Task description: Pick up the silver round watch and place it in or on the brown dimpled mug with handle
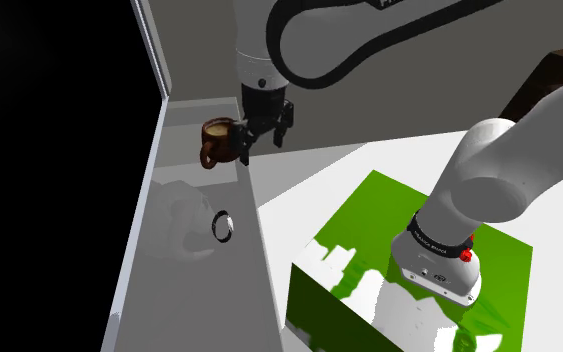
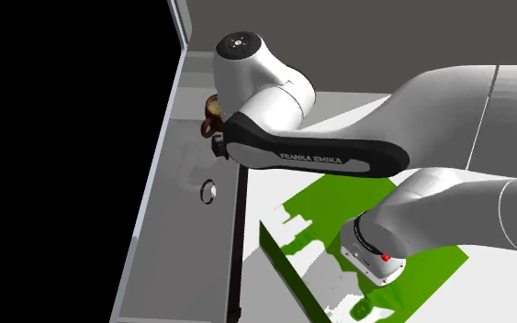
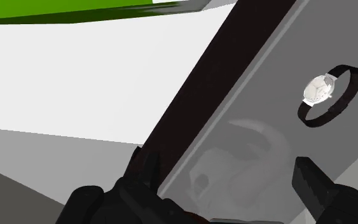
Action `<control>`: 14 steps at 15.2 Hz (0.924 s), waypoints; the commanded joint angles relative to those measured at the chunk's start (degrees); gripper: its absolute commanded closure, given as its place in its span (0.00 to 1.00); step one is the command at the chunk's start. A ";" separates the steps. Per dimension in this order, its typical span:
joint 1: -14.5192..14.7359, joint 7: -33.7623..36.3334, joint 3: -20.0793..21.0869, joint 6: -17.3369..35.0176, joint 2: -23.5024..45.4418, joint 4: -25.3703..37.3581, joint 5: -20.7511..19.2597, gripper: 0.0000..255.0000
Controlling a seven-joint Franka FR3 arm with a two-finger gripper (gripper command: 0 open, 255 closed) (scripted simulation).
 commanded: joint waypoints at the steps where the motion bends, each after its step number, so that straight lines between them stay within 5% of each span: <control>1: 0.13 2.99 2.22 2.45 3.59 0.88 0.22 0.00; 8: 0.02 14.43 9.11 9.77 18.18 6.67 -3.28 0.00; 14: 0.09 16.65 9.82 14.21 22.12 5.65 -5.57 0.00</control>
